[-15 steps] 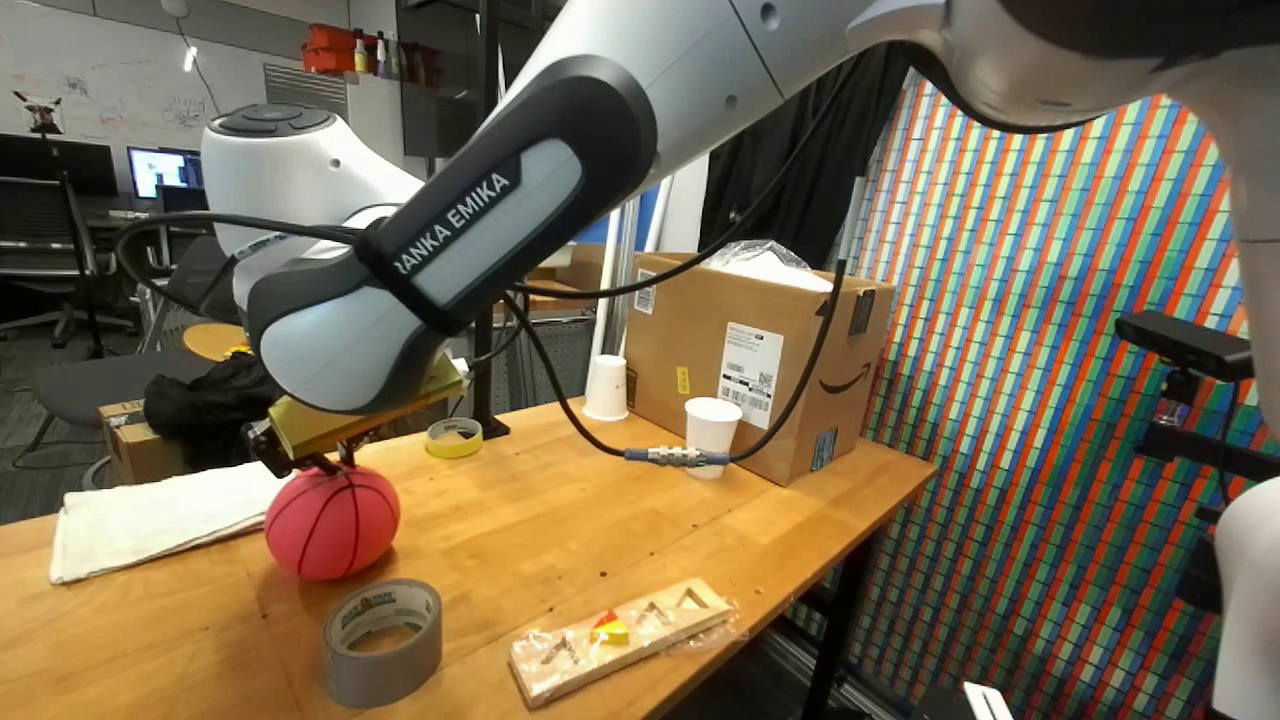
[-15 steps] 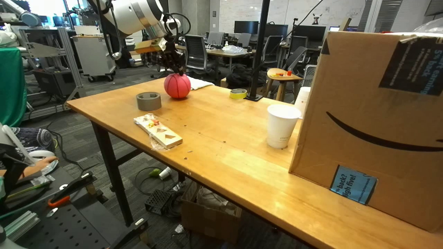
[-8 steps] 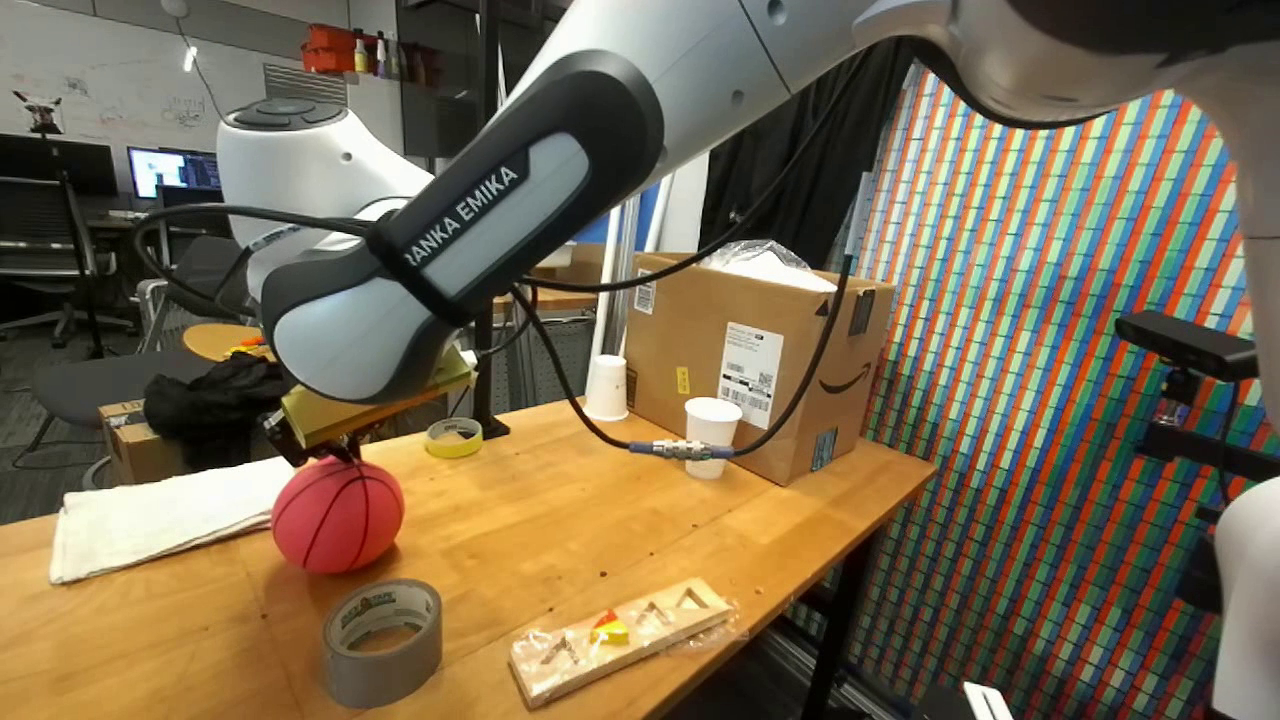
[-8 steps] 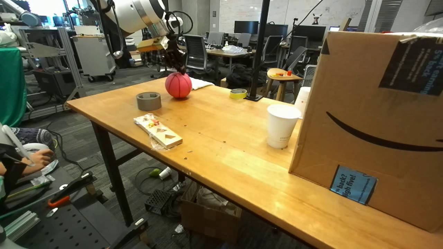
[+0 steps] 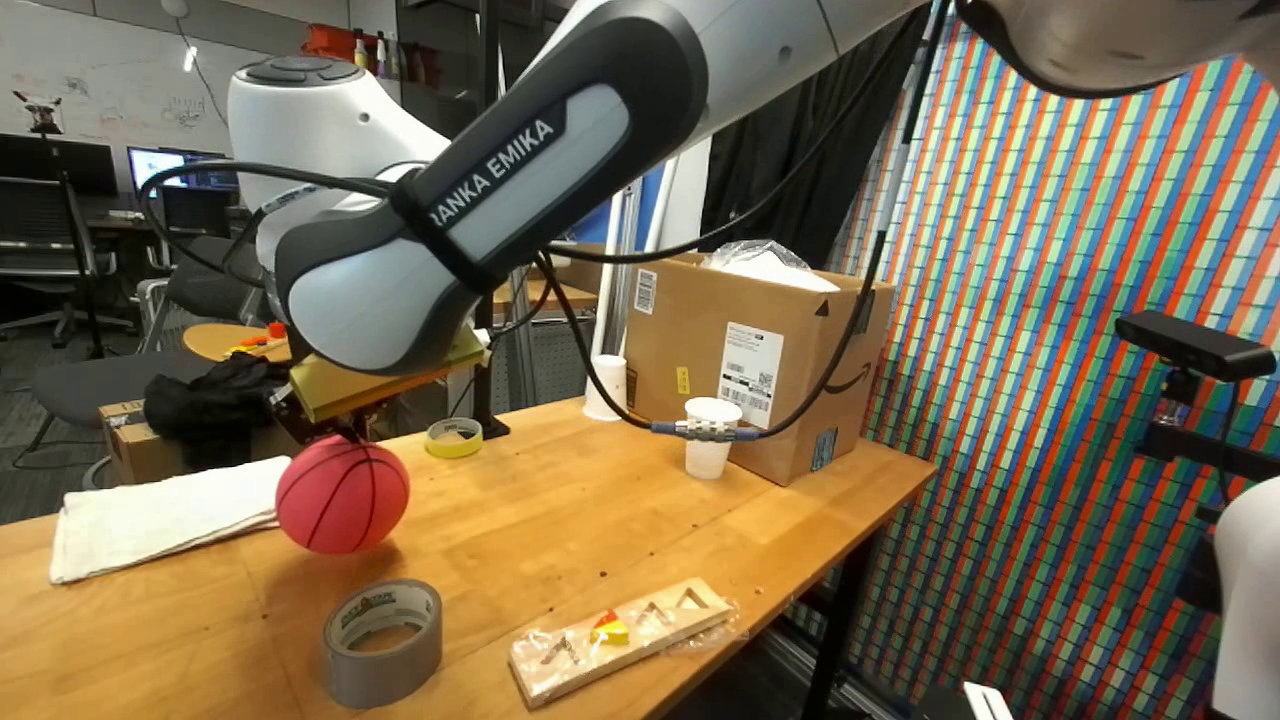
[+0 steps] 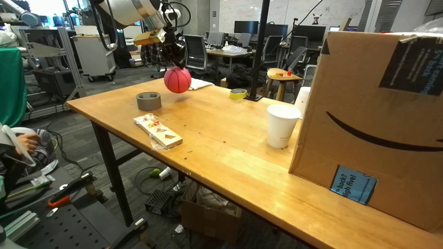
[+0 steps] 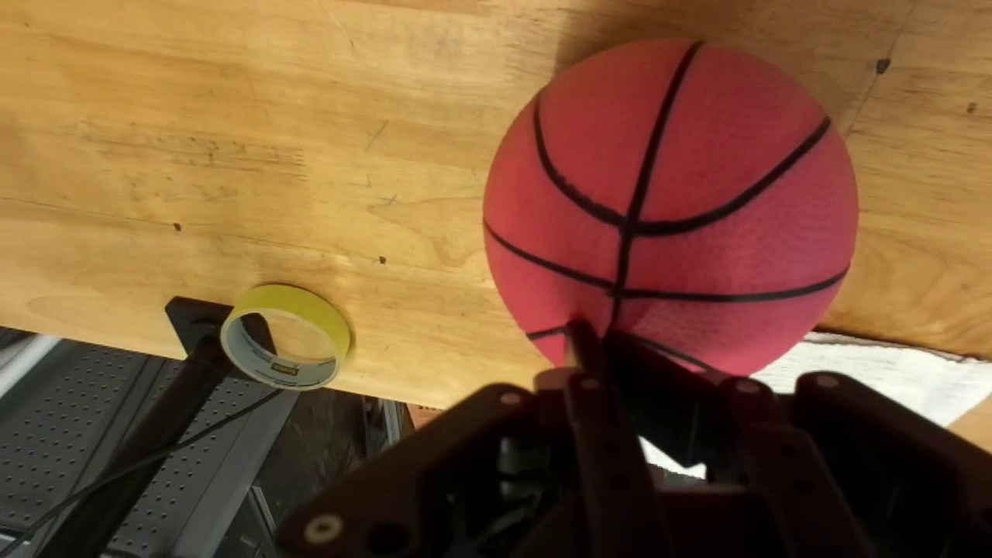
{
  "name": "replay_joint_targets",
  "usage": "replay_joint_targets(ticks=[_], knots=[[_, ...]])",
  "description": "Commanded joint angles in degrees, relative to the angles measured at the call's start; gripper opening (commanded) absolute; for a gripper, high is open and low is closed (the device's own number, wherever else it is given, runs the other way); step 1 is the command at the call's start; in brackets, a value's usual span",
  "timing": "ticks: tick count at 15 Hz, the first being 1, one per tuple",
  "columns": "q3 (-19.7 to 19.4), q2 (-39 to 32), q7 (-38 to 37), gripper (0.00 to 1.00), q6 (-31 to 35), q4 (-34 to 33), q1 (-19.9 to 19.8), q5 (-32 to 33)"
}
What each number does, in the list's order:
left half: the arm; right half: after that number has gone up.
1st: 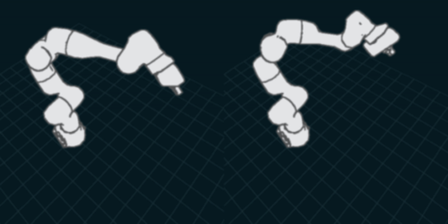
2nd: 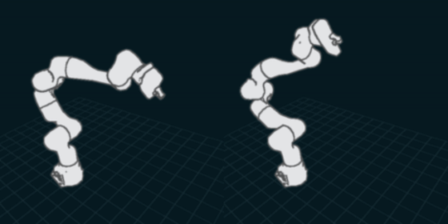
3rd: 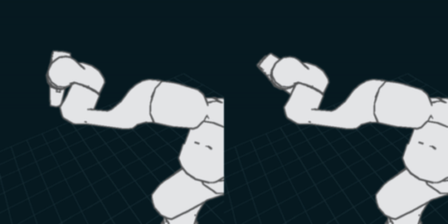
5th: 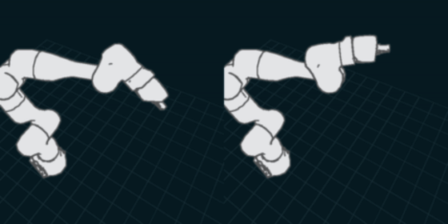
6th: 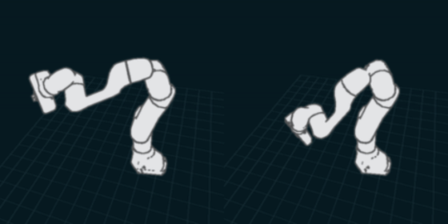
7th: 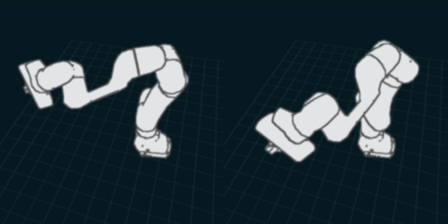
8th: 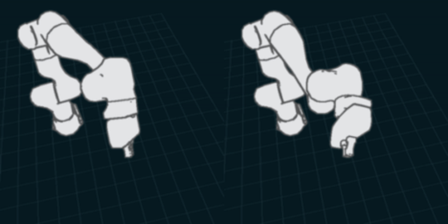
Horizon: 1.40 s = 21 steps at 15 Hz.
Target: Put the white ball in the cup and the ball on the masking tape
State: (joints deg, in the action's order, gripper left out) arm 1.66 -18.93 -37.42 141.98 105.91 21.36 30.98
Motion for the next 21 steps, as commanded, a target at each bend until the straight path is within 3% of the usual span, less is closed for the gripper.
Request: replay_joint_targets(ticks=[1, 11, 21], knots=[[-0.13, 7.14, -2.98, 0.02, -0.22, 5.60, 0.62, 1.95], [5.36, 20.03, -11.05, 0.02, -0.32, 19.09, -2.52, 5.43], [11.75, 24.78, -15.33, 0.02, -1.26, 26.74, -5.26, 5.23]])
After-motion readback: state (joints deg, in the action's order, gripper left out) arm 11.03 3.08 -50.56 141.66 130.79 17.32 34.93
